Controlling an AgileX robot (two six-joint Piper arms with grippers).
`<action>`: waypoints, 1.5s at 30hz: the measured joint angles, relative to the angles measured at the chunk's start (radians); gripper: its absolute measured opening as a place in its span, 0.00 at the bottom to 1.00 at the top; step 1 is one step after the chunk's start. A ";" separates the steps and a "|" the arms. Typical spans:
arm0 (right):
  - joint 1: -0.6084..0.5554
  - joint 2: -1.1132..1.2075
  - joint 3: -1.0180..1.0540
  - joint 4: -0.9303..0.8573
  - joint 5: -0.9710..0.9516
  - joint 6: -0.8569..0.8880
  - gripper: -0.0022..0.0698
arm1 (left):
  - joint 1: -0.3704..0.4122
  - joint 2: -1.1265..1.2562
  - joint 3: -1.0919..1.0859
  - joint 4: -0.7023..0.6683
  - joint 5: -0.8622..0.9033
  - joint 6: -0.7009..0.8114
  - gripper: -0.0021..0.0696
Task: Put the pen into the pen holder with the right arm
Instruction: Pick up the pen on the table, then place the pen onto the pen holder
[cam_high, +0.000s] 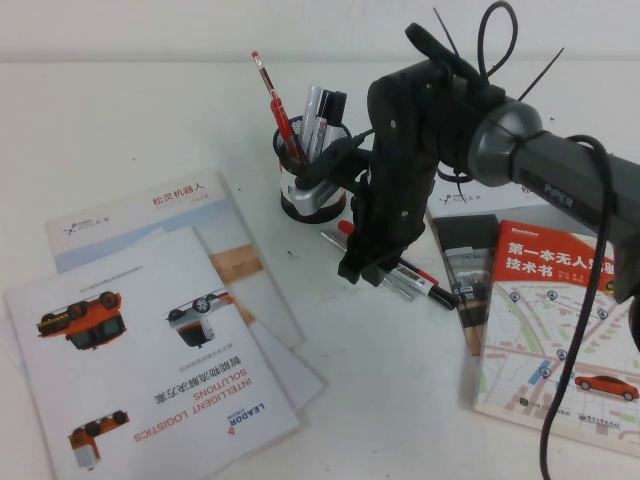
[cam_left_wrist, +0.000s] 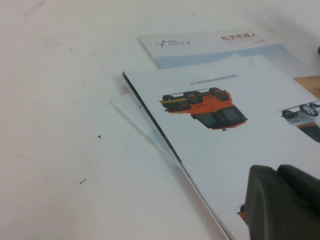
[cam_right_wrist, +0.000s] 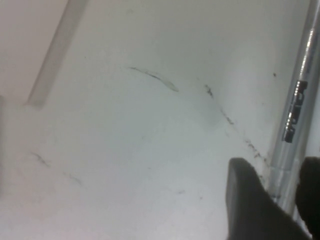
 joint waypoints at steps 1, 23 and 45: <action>0.000 0.003 -0.002 0.000 0.000 0.000 0.32 | 0.000 0.000 0.000 0.000 0.000 0.000 0.03; 0.000 0.071 -0.010 -0.034 -0.004 0.000 0.20 | 0.000 0.000 0.000 0.000 0.000 0.000 0.03; 0.010 -0.413 0.537 0.303 -0.298 0.038 0.14 | 0.000 0.000 0.000 0.000 0.000 0.000 0.03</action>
